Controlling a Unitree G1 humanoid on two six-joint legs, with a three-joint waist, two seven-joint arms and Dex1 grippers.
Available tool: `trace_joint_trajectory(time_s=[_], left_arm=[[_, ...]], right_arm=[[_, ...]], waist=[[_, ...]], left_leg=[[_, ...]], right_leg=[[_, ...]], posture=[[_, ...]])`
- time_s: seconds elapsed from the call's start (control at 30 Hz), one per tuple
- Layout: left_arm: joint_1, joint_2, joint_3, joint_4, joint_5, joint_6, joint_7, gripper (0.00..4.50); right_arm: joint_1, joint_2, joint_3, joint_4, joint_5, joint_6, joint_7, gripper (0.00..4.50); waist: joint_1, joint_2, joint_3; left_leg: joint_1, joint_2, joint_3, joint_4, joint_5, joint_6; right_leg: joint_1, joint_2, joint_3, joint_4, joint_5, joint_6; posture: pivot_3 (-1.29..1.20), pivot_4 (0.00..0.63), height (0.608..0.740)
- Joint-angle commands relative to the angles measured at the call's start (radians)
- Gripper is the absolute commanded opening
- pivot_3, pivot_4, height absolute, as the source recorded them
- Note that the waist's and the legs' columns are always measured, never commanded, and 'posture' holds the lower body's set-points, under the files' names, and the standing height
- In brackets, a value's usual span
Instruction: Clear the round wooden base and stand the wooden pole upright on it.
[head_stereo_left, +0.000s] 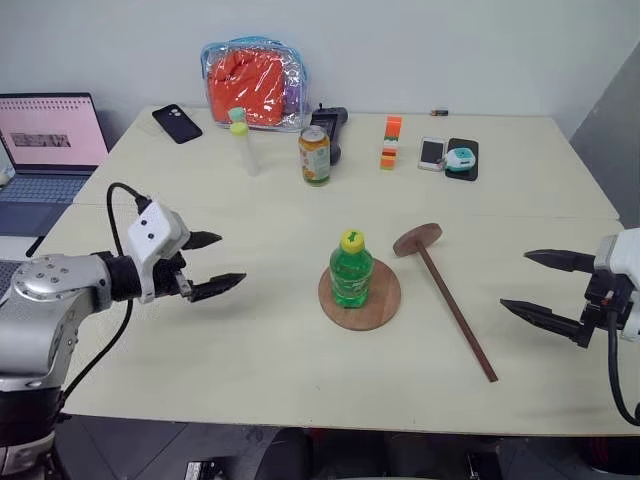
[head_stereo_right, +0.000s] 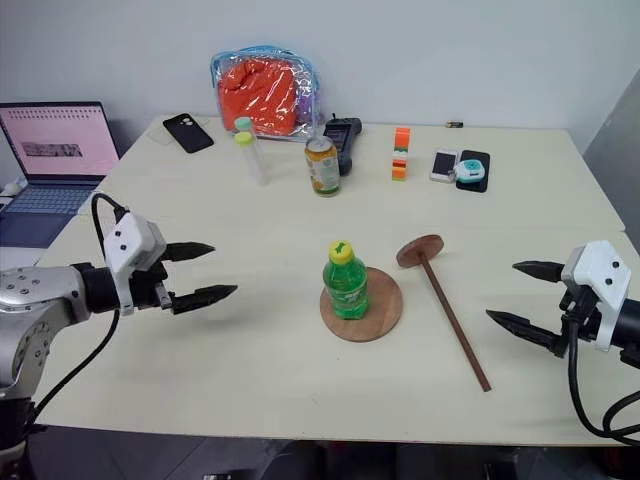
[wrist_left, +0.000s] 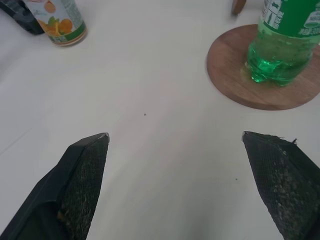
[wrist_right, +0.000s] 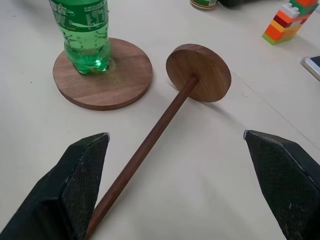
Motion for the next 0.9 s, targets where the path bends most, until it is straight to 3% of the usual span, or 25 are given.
trace_joint_trajectory(time_s=[0.03,0.5,0.7,0.9], left_arm=[[-0.021,0.011,-0.016,-0.026,0.000,-0.035,-0.016,4.43],[-0.096,-0.007,-0.083,0.049,0.030,-0.122,-0.053,4.43],[-0.138,-0.055,-0.199,0.044,0.023,-0.164,-0.137,4.43],[-0.219,-0.164,-0.326,0.128,0.068,-0.213,-0.173,4.43]], right_arm=[[-0.017,0.007,0.002,-0.019,-0.008,-0.024,-0.002,4.50],[0.023,0.056,-0.024,-0.093,0.000,-0.013,-0.027,4.50],[0.044,0.066,-0.056,-0.224,0.164,0.107,-0.054,4.50],[0.049,0.074,-0.030,-0.359,0.304,0.196,-0.151,4.50]], waist=[[0.000,0.000,0.000],[0.000,0.000,0.000],[0.001,0.000,0.000],[0.001,0.000,0.000]], left_leg=[[0.000,0.000,0.000,0.000,0.000,0.000],[0.000,0.000,0.000,0.000,0.000,0.000],[0.000,0.000,0.000,0.000,0.000,0.000],[-0.001,-0.001,0.000,0.001,0.000,0.000]], right_leg=[[0.000,0.000,0.000,0.000,0.000,0.000],[0.000,0.000,0.000,0.000,0.000,0.000],[0.000,0.000,0.000,0.000,0.000,0.000],[0.000,0.000,-0.001,0.000,0.000,0.000]], posture=[[0.00,0.150,0.740],[0.00,0.150,0.740],[0.00,0.150,0.740],[0.00,0.150,0.740]])
